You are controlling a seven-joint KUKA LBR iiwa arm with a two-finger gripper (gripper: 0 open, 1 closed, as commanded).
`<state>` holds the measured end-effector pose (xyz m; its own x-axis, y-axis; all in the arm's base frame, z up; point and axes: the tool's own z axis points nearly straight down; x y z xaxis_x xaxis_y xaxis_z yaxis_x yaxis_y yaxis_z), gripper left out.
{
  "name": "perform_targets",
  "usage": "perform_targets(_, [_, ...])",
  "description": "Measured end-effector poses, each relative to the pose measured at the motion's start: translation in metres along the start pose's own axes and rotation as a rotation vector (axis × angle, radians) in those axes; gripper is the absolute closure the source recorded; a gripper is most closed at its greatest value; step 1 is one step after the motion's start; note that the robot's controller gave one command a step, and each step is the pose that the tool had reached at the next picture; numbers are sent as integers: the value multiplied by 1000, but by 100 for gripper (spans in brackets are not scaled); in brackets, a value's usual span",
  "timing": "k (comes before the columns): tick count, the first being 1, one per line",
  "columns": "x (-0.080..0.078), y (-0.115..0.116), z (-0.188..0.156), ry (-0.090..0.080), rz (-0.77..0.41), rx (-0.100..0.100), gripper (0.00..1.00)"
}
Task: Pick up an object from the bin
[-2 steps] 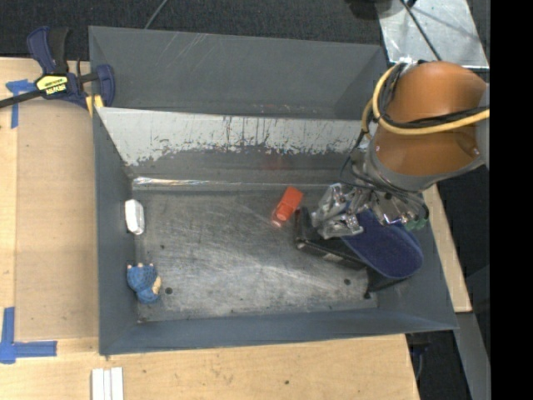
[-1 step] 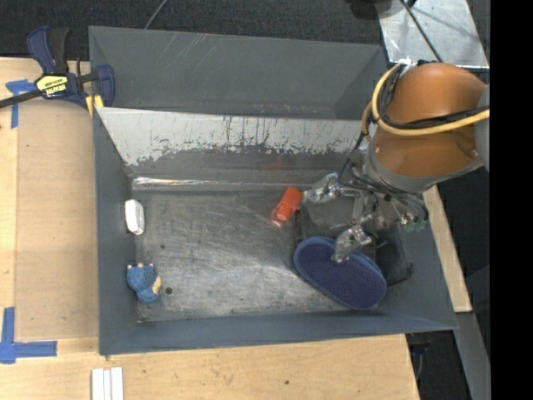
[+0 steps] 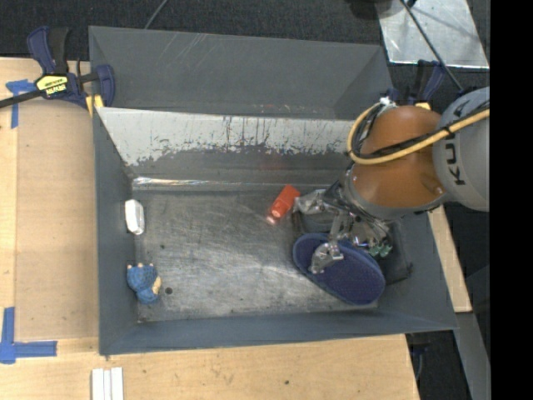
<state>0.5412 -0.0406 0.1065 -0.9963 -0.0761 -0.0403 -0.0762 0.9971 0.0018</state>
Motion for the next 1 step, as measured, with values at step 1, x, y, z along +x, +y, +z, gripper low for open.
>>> perform_targets(1, [-1,0,0,-4,2,-1,100])
